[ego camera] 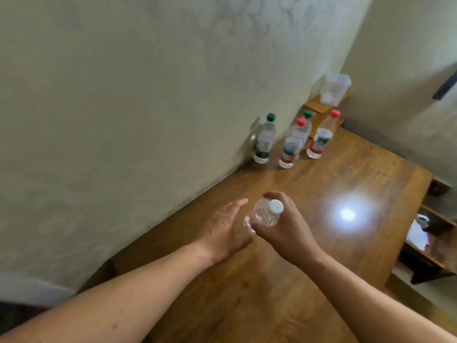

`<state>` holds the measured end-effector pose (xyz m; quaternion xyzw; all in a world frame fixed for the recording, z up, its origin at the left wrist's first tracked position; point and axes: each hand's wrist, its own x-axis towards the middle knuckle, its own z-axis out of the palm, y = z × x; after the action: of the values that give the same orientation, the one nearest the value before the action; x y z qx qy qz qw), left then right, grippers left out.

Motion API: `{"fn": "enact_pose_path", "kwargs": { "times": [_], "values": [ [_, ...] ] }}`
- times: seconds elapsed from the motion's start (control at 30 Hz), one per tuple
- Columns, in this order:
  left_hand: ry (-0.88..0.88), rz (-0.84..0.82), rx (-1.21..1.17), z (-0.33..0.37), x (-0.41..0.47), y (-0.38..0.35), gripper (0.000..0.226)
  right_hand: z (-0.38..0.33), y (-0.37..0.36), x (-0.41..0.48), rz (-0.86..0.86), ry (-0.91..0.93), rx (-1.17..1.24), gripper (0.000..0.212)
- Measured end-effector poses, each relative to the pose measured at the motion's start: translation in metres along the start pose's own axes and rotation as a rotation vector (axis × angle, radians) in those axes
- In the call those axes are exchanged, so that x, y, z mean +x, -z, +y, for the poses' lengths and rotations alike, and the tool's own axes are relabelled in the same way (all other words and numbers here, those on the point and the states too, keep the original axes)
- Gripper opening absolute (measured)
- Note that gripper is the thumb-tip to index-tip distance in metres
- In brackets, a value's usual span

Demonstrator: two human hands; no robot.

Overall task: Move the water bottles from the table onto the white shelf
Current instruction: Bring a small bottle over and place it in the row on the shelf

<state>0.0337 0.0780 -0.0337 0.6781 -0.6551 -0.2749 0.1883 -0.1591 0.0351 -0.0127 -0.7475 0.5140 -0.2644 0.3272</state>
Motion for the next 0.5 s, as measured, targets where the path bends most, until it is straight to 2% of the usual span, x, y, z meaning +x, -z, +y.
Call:
{"fn": "enact_pose_path", "kwargs": {
  "times": [0.1, 0.13, 0.2, 0.27, 0.5],
  "values": [
    [-0.008, 0.119, -0.084, -0.032, -0.064, 0.033, 0.100, -0.077, -0.042, -0.036, -0.034, 0.085, 0.006, 0.070],
    [-0.013, 0.160, -0.119, -0.044, -0.084, 0.045, 0.094, -0.102, -0.057, -0.046, -0.046, 0.107, 0.010, 0.069],
    [0.003, 0.253, -0.160, -0.069, -0.123, 0.069, 0.065, -0.148, -0.087, -0.064, -0.083, 0.157, 0.027, 0.070],
    [0.065, 0.324, -0.149, -0.094, -0.167, 0.100, 0.045, -0.193, -0.114, -0.080, -0.139, 0.209, 0.047, 0.078],
    [0.179, 0.577, -0.274, -0.165, -0.314, 0.210, 0.060, -0.307, -0.199, -0.116, -0.411, 0.420, 0.050, 0.080]
  ]
}}
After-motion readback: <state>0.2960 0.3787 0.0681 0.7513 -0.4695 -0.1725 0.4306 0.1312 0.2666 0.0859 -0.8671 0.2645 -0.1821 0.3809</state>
